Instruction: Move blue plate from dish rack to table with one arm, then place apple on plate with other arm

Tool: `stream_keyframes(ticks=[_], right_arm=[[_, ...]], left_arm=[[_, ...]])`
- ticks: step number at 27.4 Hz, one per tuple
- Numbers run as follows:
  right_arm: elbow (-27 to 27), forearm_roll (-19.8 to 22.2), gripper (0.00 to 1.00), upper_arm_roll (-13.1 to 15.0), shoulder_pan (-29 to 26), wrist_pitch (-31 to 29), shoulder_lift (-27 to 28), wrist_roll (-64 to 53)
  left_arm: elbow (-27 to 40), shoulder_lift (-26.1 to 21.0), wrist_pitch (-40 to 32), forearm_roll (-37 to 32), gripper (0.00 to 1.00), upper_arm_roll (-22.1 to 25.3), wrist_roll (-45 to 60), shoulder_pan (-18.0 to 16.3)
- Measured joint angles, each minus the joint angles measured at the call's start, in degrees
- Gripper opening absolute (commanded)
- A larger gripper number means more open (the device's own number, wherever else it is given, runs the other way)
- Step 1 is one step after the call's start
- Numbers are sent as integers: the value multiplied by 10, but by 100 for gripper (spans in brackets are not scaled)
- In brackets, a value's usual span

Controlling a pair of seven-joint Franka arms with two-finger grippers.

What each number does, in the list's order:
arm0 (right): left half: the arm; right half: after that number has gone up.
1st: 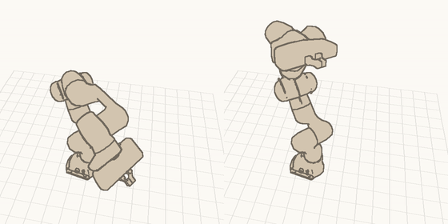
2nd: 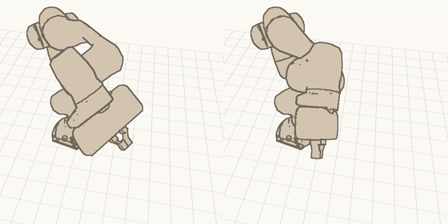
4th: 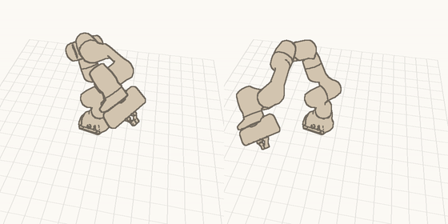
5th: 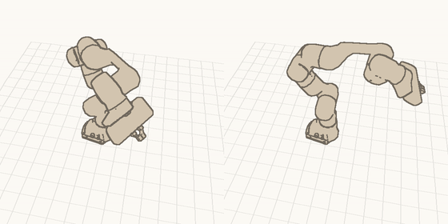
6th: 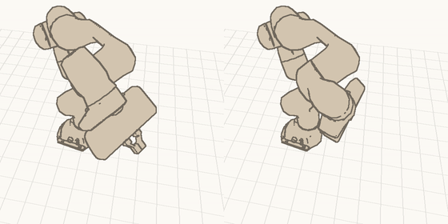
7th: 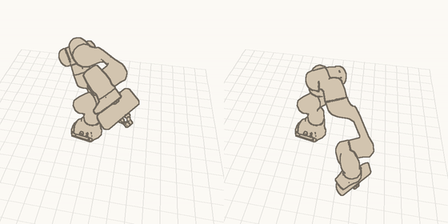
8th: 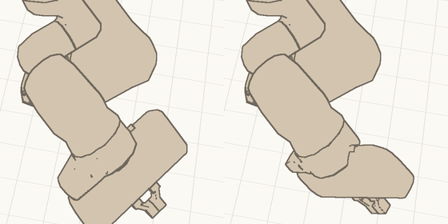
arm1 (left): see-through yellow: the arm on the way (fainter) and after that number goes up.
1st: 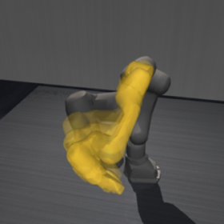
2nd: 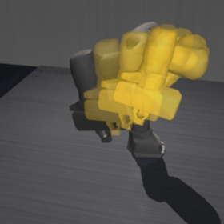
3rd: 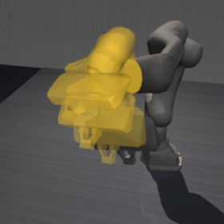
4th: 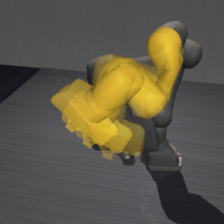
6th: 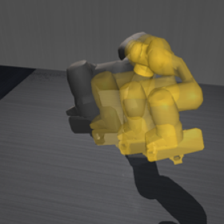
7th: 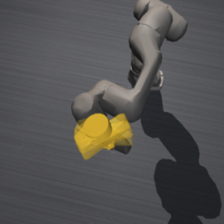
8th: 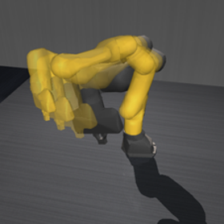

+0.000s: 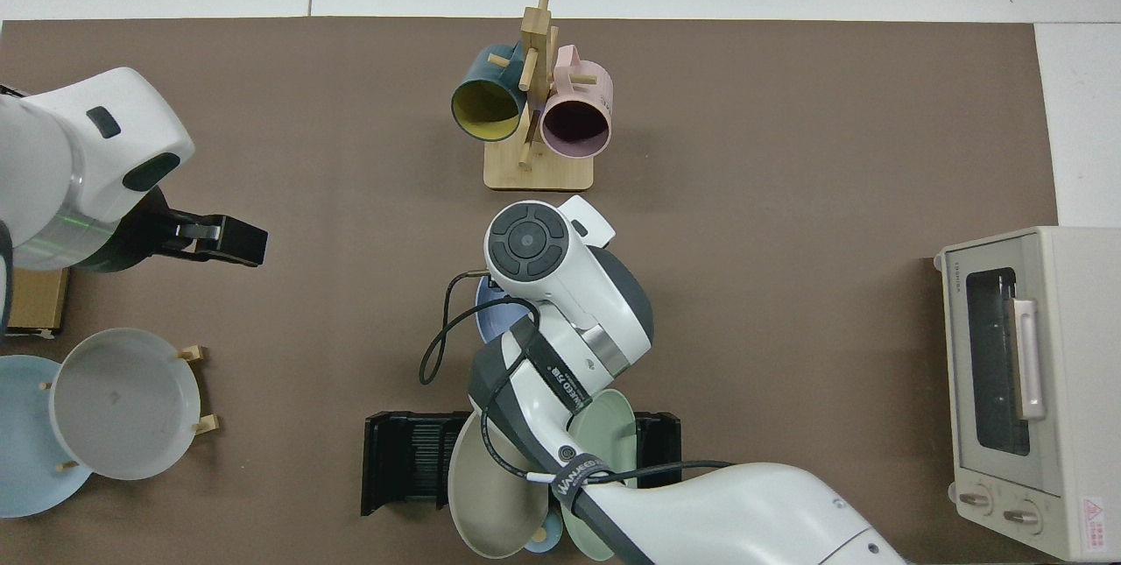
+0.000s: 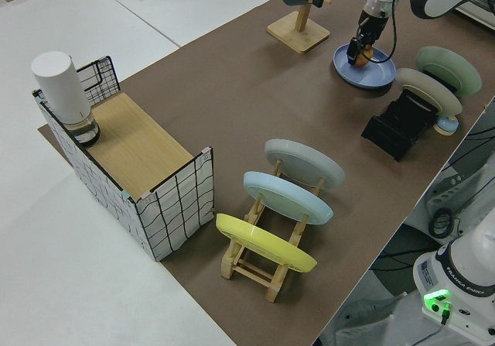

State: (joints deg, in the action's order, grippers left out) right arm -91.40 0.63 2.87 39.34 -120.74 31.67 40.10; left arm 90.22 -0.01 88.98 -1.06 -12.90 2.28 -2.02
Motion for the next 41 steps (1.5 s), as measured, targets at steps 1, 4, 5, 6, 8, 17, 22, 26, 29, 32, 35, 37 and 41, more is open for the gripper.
stream_keyframes(ticks=[1, 4, 5, 6, 8, 17, 22, 26, 29, 32, 35, 37, 41], right_arm=[[-2, -1, 0, 0, 1, 0, 0, 0], [-4, -9, 0, 0, 5, 0, 0, 0], [-4, -12, 0, 0, 6, 0, 0, 0], [-5, -14, 0, 0, 7, 0, 0, 0], [-7, -18, 40, 0, 10, 0, 0, 0], [-12, -30, 100, 0, 17, 0, -4, 0], [-10, -30, 100, 5, 15, 9, -20, 0], [0, -30, 100, 12, 11, 32, -43, 0], [5, -29, 100, 15, 2, 44, -62, -7], [7, -26, 100, 18, -15, 50, -81, -36], [8, -24, 100, 21, -46, 52, -102, -84], [9, -24, 100, 21, -76, 55, -117, -124], [9, -24, 100, 22, -125, 61, -143, -195]], left_arm=[[0, 1, -1, 0, 100, 0, 1, 0], [0, 1, -1, 0, 100, 1, 2, 0], [0, 2, -1, 0, 100, 2, 2, -1], [0, 2, -1, 0, 100, 3, 2, -2], [0, 2, -2, 0, 100, 3, 2, -6], [0, 2, -2, 0, 100, 5, 2, -28], [0, 2, -3, 0, 100, 5, 2, -38], [0, 2, -3, 0, 100, 5, 2, -43], [0, 2, -3, 0, 100, 5, 2, -44], [0, 2, -3, 0, 100, 5, 2, -44], [0, 2, -3, 0, 100, 5, 2, -44], [0, 2, -3, 0, 100, 5, 2, -44], [0, 2, -4, 0, 100, 5, 2, -44]])
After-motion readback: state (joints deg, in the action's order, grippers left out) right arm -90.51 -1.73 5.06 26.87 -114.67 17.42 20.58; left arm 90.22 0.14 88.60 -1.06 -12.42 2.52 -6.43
